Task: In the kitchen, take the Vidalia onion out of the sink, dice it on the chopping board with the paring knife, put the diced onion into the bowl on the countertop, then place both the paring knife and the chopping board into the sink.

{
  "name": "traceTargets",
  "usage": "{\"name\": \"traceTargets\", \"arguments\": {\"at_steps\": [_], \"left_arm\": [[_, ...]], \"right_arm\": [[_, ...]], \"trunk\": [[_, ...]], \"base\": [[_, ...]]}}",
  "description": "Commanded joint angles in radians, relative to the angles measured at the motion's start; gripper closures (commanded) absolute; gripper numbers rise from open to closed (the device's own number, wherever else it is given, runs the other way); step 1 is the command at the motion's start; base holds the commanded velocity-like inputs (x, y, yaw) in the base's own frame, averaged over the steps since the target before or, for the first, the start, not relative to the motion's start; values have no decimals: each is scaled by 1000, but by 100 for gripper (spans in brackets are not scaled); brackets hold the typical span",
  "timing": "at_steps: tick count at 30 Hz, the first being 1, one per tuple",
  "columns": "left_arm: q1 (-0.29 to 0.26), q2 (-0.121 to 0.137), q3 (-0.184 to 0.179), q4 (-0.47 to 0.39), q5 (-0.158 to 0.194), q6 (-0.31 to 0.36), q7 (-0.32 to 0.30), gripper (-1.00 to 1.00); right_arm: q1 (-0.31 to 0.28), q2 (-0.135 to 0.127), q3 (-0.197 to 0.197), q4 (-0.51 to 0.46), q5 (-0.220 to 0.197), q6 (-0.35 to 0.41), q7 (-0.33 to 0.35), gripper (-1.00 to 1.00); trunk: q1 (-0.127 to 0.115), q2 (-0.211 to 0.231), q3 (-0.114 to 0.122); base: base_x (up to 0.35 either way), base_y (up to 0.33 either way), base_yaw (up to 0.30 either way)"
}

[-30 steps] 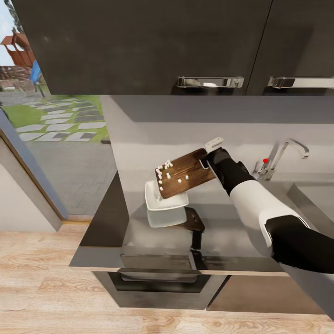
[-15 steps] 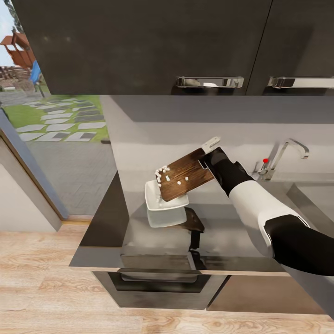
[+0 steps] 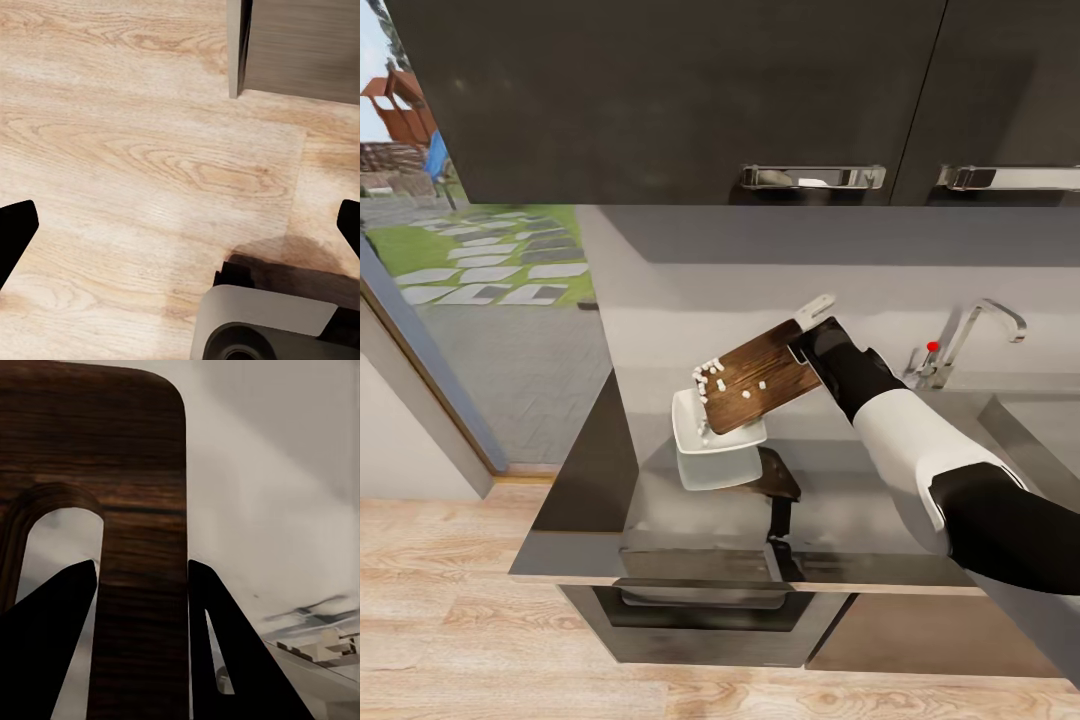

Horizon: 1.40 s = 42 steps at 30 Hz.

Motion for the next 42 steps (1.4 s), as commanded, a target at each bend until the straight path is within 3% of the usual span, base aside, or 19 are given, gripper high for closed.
{"name": "traceTargets", "arguments": {"at_steps": [1, 4, 10, 13, 42], "left_arm": [[-2, 0, 4, 4, 5, -8, -3, -100], [-2, 0, 4, 4, 5, -8, -3, -100], [-2, 0, 4, 4, 5, -8, -3, -100], [-2, 0, 4, 5, 5, -8, -3, -100], [-2, 0, 4, 5, 5, -8, -3, -100]], "right_arm": [[-1, 0, 4, -1, 4, 6, 0, 100], [-1, 0, 18, -1, 5, 7, -1, 100], [-1, 1, 109, -2, 5, 9, -3, 100], [-1, 1, 121, -2, 5, 10, -4, 100], [-1, 0, 129, -3, 5, 10, -12, 100]], "trunk": [[0, -1, -2], [0, -1, -2], [0, -1, -2], [0, -1, -2], [0, -1, -2]], "base": [[0, 0, 0], [0, 0, 0], [0, 0, 0], [0, 0, 0], [0, 0, 0]]}}
